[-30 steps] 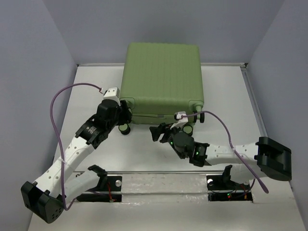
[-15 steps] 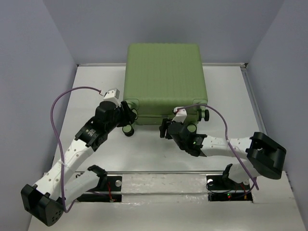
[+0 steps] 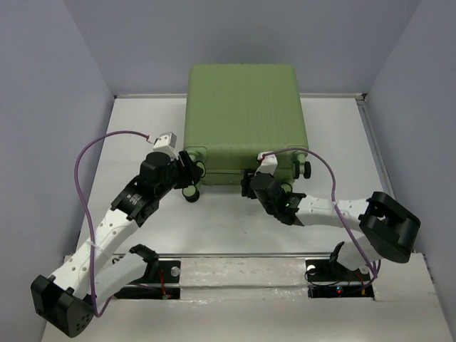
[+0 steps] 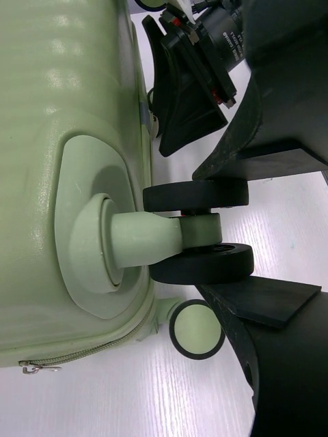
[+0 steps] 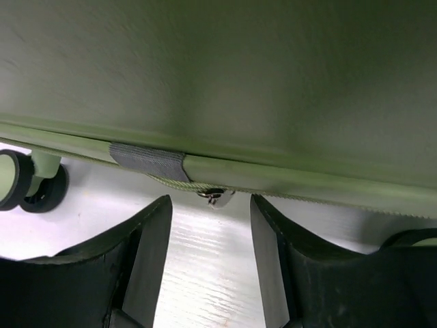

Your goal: Pack the luggage

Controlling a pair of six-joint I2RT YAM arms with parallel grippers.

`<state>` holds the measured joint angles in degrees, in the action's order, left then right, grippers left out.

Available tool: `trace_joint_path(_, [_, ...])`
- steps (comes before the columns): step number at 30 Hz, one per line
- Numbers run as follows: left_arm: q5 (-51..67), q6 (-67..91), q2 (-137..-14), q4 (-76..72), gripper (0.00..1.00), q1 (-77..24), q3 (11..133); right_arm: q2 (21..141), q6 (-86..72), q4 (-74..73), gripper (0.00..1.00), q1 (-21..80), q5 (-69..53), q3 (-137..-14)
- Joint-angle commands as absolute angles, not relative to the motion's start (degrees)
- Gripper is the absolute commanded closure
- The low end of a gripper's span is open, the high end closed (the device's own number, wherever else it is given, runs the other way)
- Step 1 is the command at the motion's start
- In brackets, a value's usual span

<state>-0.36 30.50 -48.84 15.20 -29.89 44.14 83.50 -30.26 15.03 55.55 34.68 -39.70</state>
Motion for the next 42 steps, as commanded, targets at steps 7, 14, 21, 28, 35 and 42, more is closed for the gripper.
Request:
trace_joint_path(7, [9.3, 28.8, -46.6, 9.5, 0.94, -31.2, 43.2, 84.6, -23.9, 23.2, 0.63, 54.5, 34.6, -41.0])
trace_joint_path(14, [10.9, 29.1, -45.4, 9.7, 0.94, -31.2, 42.5, 84.0, -22.2, 25.7, 0.93, 54.5, 36.2, -39.7])
trace_joint_path(21, [18.2, 34.3, -42.5, 3.0, 0.94, -33.7, 41.7, 76.5, -23.5, 30.7, 0.93, 55.2, 23.0, -31.9])
trace_joint_path(28, [14.1, 42.7, -49.2, -15.3, 0.94, -49.8, 46.0, 75.1, -29.9, 42.1, 0.93, 64.3, 8.8, -29.1])
trace_joint_path(35, [11.6, 48.0, -58.7, -28.3, 0.94, -56.3, 54.5, 89.2, -33.9, 68.0, 0.93, 73.9, 11.0, -32.8])
trace_joint_path(42, [2.7, 50.5, -61.5, -38.8, 0.94, -63.8, 55.5, 104.9, -41.7, 98.4, 0.93, 77.2, 16.1, -38.4])
